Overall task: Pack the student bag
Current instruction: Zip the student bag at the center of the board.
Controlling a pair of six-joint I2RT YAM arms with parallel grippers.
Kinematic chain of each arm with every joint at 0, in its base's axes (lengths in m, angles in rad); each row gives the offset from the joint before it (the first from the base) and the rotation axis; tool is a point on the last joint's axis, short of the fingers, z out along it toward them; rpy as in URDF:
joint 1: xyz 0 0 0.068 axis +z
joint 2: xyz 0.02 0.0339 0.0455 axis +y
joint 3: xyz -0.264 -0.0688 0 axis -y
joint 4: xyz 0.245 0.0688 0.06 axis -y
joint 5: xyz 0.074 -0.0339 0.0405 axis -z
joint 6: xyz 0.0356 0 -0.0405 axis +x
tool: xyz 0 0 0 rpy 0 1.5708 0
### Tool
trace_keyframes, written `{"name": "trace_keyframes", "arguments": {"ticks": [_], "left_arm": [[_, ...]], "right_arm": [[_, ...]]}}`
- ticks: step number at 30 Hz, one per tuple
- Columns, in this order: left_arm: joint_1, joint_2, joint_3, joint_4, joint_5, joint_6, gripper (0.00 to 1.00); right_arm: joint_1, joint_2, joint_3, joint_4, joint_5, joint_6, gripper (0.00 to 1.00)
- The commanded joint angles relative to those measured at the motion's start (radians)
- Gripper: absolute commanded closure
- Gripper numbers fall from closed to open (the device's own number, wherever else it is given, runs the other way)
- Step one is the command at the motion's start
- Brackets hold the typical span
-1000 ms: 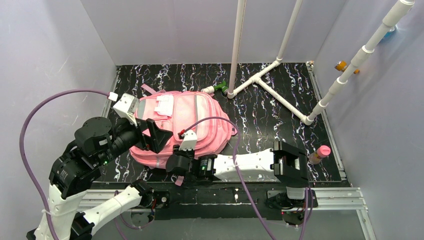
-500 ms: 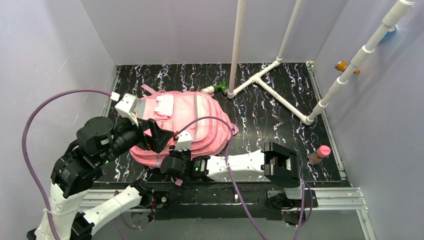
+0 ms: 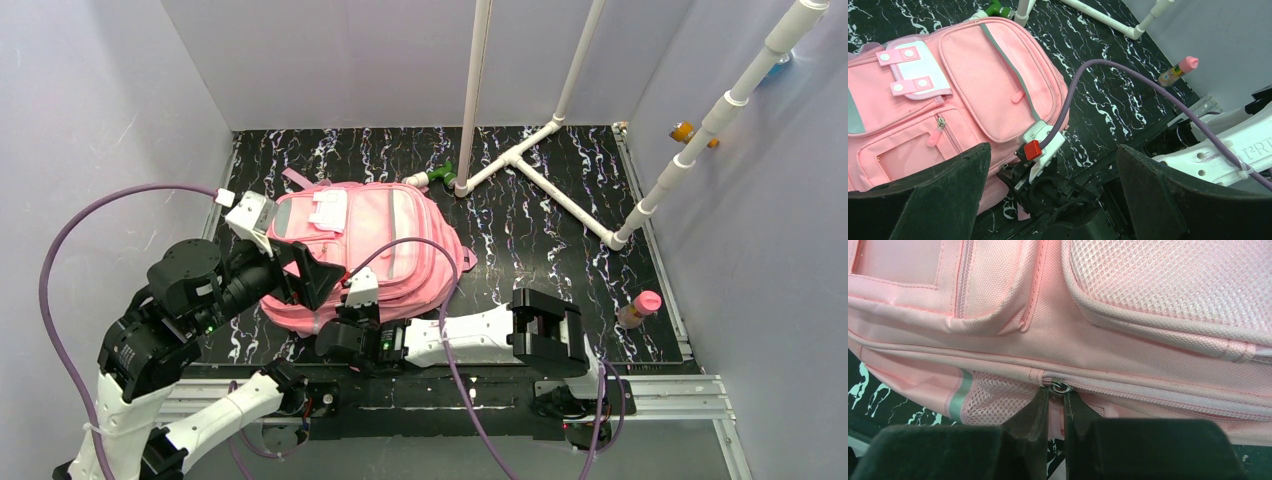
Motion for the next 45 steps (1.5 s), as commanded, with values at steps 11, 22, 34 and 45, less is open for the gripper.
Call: {"name": "trace_keyframes", "arguments": {"ticks": [11,22,34,45], "left_arm": [[0.005,-0.025,-0.167,0.001,-0.237,-0.095,0.04],[0.006,0.038,-0.428,0.093,-0.419,-0.257,0.12],[0.027,0.009,-0.66,0.17,-0.51,-0.404,0.48],[0.089,0.128,-0.801,0.194,-0.542,-0.557,0.62]], "right_arm": [[-0.01,-0.173,-0.073,0.095,-0.073,-0.24,0.99],[-0.055,-0.331,-0.274,0.173,-0.242,-0.23,0.99],[-0.126,-0.408,-0.313,0.113,-0.411,-0.284,0.99],[-0.153,-0.275,-0.019,-0.477,-0.517,-0.509,0.99]]}}
